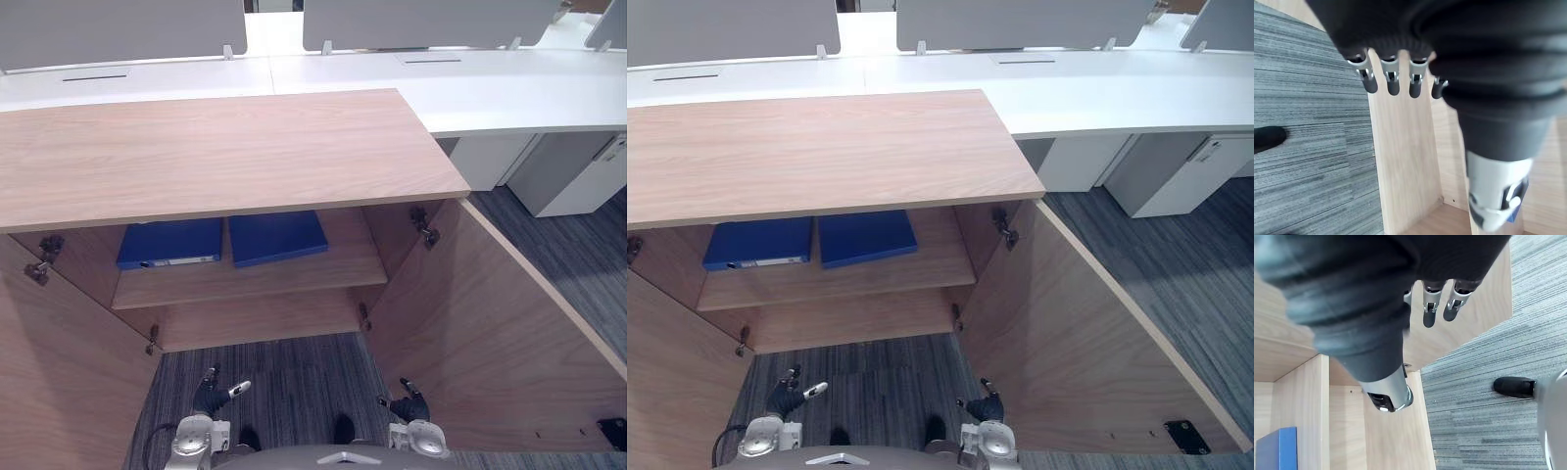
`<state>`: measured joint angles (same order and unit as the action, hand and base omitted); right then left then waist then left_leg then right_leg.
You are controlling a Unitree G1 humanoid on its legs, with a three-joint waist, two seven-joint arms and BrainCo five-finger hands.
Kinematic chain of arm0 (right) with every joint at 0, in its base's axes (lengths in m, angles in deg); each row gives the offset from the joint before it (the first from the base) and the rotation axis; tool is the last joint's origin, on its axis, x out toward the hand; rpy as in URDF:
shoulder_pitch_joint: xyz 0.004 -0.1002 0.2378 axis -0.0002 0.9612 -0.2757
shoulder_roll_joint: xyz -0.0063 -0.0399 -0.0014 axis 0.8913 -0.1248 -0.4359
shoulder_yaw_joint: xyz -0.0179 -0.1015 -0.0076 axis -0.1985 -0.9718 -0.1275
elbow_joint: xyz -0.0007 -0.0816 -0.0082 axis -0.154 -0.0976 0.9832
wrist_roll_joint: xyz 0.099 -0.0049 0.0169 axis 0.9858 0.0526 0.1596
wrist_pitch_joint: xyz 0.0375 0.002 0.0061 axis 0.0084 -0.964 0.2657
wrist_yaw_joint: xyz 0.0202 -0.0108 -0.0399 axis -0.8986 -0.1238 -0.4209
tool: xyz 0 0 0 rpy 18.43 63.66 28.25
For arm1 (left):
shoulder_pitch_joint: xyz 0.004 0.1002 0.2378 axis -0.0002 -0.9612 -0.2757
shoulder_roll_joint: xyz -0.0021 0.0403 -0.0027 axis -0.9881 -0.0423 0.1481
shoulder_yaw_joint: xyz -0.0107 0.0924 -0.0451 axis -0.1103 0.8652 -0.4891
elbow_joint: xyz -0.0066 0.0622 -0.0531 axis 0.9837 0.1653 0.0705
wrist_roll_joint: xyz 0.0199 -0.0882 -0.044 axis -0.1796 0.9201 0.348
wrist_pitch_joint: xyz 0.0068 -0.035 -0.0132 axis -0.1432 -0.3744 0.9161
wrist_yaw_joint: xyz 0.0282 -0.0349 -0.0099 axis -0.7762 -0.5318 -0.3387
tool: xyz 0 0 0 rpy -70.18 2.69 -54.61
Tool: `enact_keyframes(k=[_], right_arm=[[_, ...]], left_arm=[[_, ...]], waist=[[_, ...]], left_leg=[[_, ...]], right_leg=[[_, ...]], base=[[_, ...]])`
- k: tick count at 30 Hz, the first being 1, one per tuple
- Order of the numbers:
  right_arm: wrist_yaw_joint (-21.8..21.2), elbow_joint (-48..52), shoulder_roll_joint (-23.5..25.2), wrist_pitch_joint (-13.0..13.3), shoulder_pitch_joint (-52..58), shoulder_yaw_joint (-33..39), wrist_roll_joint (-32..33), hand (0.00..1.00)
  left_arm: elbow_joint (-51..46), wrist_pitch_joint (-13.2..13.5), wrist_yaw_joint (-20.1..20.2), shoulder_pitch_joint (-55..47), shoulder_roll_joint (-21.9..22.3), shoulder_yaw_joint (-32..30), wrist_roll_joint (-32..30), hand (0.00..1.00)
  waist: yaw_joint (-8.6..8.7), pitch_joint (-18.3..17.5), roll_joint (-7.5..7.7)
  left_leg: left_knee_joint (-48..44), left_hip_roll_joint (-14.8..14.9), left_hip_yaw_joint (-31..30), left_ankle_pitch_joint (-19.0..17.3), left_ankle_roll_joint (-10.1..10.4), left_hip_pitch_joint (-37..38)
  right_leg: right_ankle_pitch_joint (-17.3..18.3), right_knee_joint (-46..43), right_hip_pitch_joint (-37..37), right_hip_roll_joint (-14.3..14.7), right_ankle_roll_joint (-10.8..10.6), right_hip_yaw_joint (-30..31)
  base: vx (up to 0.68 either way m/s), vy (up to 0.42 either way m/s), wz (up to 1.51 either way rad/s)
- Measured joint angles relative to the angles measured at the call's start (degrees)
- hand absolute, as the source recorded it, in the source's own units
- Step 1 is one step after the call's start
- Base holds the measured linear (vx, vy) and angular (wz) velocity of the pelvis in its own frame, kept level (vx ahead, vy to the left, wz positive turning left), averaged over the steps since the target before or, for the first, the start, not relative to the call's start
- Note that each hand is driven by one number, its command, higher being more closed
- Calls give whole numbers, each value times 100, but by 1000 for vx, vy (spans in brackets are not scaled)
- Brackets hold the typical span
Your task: Walk over to the cabinet, pick up the folder, carry it to the office cabinet, place the folder inside the office cabinet, then close the office cabinet door
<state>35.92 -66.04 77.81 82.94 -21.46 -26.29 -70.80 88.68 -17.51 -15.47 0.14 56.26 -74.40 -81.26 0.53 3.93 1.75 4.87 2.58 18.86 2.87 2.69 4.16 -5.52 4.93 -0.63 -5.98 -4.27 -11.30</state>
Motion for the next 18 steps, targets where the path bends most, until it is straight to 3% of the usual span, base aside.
enact_keyframes(k=[9, 18], right_arm=[[13, 173, -8, -45, -38, -18, -111, 0], [63, 3658, -157, -25, 123, 132, -802, 0]], left_arm=[[57, -29, 56, -40, 1, 116, -225, 0], [-70, -18, 61, -34, -1, 222, -391, 0]], waist=[[-45, -72, -51], [145, -79, -40]], left_leg=[[-1, -17, 183, -75, -1, 105], [-38, -65, 1020, -324, 44, 396]], right_leg=[[-27, -9, 3, 8, -36, 264], [-226, -66, 274, 140, -70, 1300]], base=[[3, -2, -10], [-2, 7, -58]])
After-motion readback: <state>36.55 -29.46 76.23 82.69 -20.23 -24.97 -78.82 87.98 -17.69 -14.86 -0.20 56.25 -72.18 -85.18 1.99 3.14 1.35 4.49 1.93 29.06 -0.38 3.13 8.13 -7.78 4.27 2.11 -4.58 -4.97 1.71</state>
